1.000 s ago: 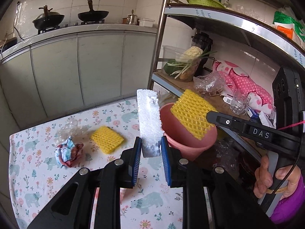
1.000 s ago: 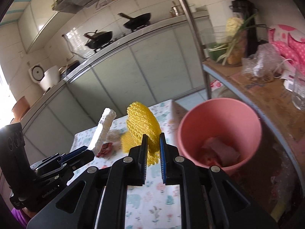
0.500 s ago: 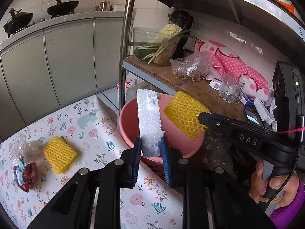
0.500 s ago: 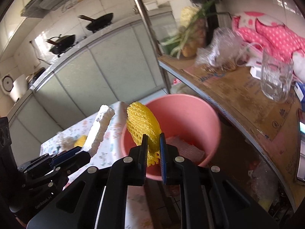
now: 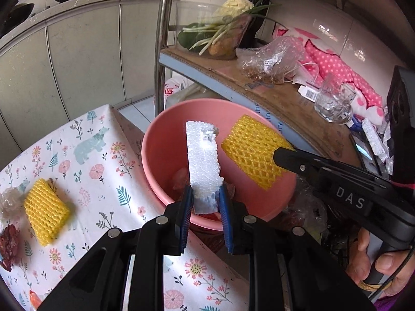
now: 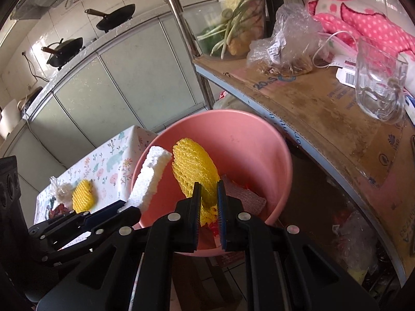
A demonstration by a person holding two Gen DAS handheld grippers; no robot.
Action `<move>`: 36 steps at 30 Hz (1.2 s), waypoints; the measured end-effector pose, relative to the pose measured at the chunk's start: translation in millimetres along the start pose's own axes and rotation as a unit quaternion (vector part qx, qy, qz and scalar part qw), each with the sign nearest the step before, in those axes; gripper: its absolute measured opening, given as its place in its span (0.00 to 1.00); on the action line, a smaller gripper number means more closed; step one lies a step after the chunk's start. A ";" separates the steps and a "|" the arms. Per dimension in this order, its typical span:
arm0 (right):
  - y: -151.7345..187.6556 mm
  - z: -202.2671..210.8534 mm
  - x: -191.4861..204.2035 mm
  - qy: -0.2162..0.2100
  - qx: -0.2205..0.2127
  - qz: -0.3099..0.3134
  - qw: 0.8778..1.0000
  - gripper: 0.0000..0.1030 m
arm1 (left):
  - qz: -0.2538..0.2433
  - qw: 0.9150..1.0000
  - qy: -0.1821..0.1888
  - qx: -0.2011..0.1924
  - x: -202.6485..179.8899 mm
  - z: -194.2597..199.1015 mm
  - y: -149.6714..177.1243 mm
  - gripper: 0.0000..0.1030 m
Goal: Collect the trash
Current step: 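Open both tools to drop the foam strip and net into the bucket, then move both open tools back over the table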
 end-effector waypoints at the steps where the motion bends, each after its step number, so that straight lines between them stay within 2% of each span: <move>1: 0.4 -2.3 -0.2 0.001 0.001 0.000 1.000 0.12 | 0.002 1.000 -0.001 0.004 1.3 -3.8 0.6 0.20; 9: 4.1 -18.3 -3.6 0.008 0.016 -0.004 1.000 0.12 | 0.009 1.000 -0.008 0.018 7.7 -22.9 3.0 0.20; 20: 6.8 -30.9 -9.9 0.013 0.030 -0.009 0.999 0.12 | 0.013 1.000 -0.014 0.020 7.1 -29.8 1.6 0.22; 22: 6.4 -32.6 -11.1 0.016 0.034 -0.009 0.999 0.13 | 0.015 1.000 -0.015 0.021 7.4 -29.9 0.9 0.23; 26: 7.6 -33.5 -13.6 0.019 0.036 -0.011 0.999 0.22 | 0.017 0.999 -0.015 0.022 8.6 -28.4 0.1 0.29; 31: 7.0 -31.3 -13.2 0.019 0.032 -0.008 0.999 0.30 | 0.020 1.000 -0.010 0.012 7.7 -20.2 -3.7 0.41; 36: 7.1 -24.9 -11.9 0.017 0.029 -0.006 0.999 0.31 | 0.023 1.000 -0.007 0.004 8.4 -6.6 -6.4 0.44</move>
Point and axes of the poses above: each gripper's, at about its wrist camera, not at the fingertips, and z roughly against the way its jaws point, x to its left, y to its underside, the point moved 6 cm from there along -z, roughly the way its jaws point
